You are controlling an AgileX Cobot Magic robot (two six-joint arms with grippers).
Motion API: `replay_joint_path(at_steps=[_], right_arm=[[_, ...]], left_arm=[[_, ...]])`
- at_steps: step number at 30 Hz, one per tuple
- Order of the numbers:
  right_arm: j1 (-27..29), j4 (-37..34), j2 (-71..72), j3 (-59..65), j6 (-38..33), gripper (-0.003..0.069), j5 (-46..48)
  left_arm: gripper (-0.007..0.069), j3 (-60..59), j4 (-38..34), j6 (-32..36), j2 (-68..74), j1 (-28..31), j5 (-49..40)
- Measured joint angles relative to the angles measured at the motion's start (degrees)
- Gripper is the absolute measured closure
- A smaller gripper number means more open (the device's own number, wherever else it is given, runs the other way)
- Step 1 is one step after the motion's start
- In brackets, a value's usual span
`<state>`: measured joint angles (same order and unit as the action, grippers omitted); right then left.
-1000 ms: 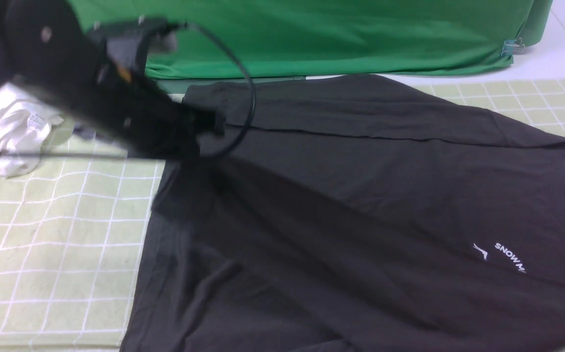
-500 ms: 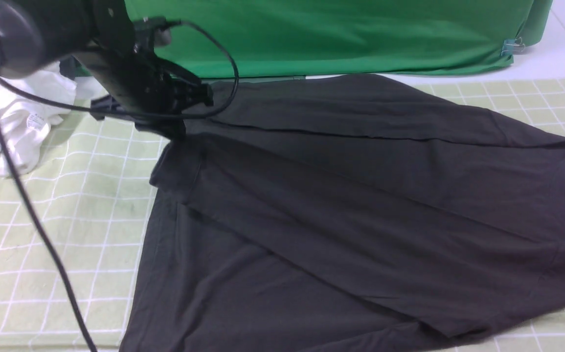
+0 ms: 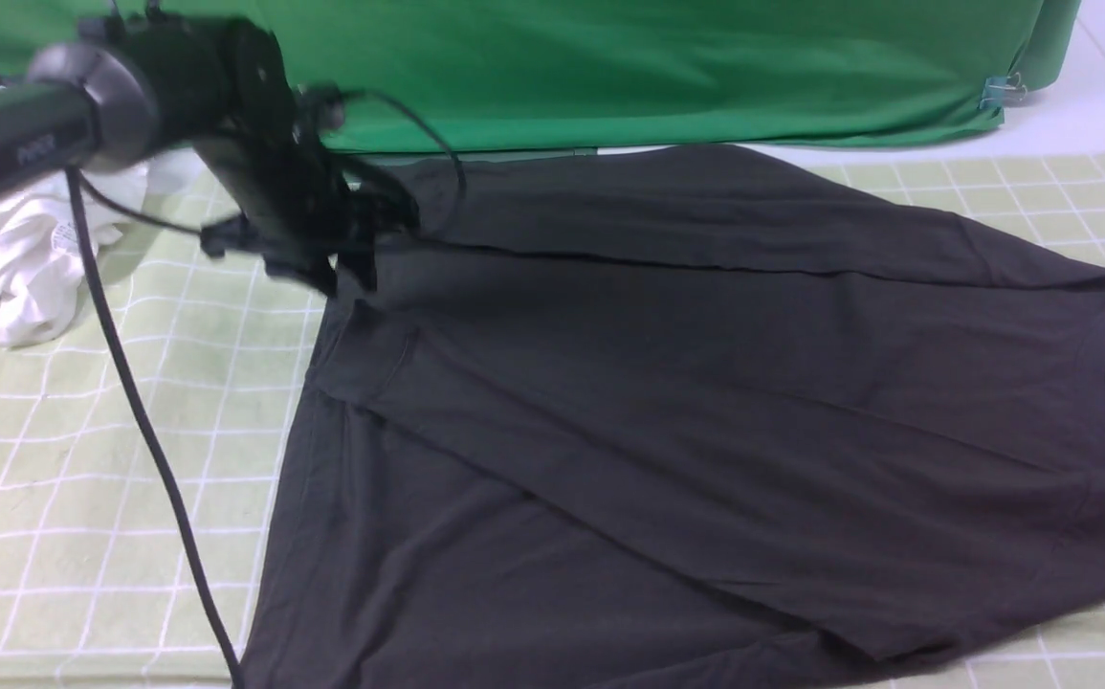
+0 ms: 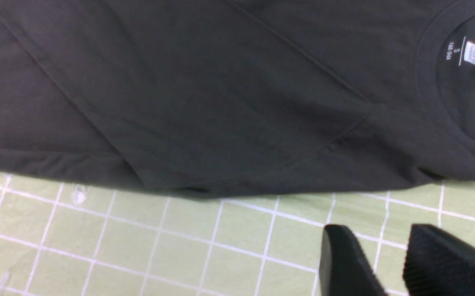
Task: Fold a long-sleeved shirt over a green coffee tablecloth.
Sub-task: 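Fold the left side of the black T-shirt inward over its body, then grab the top left corner of the dark shirt with the left gripper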
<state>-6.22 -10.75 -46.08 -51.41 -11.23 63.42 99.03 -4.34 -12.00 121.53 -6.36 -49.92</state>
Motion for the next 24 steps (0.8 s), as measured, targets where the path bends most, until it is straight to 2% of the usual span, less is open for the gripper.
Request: replay_joint_path(at_steps=[3, 6, 11, 16, 24], right_arm=[[0.0, 0.0, 0.0, 0.0, 0.32, 0.0423, -0.07], [0.0, 0.0, 0.0, 0.0, 0.88, 0.0423, -0.07], [0.0, 0.0, 0.0, 0.0, 1.72, 0.0422, -0.25], [0.0, -0.05, 0.0, 0.0, 2.39, 0.0421, -0.32], [0.0, -0.05, 0.0, 0.0, 4.39, 0.0421, -0.7]], left_arm=[[0.0239, 7.81, -1.39, -0.68, 1.28, 2.21, -0.47], [0.0214, 13.79, -5.18, -1.1, 4.07, 4.43, -2.87], [0.0226, 21.92, -14.83, -1.1, 14.15, 6.88, -6.36], [0.0256, 25.8, -20.59, -0.43, 20.22, 6.88, -4.5], [0.0263, 26.63, -23.7, -0.07, 22.23, 6.88, 1.85]])
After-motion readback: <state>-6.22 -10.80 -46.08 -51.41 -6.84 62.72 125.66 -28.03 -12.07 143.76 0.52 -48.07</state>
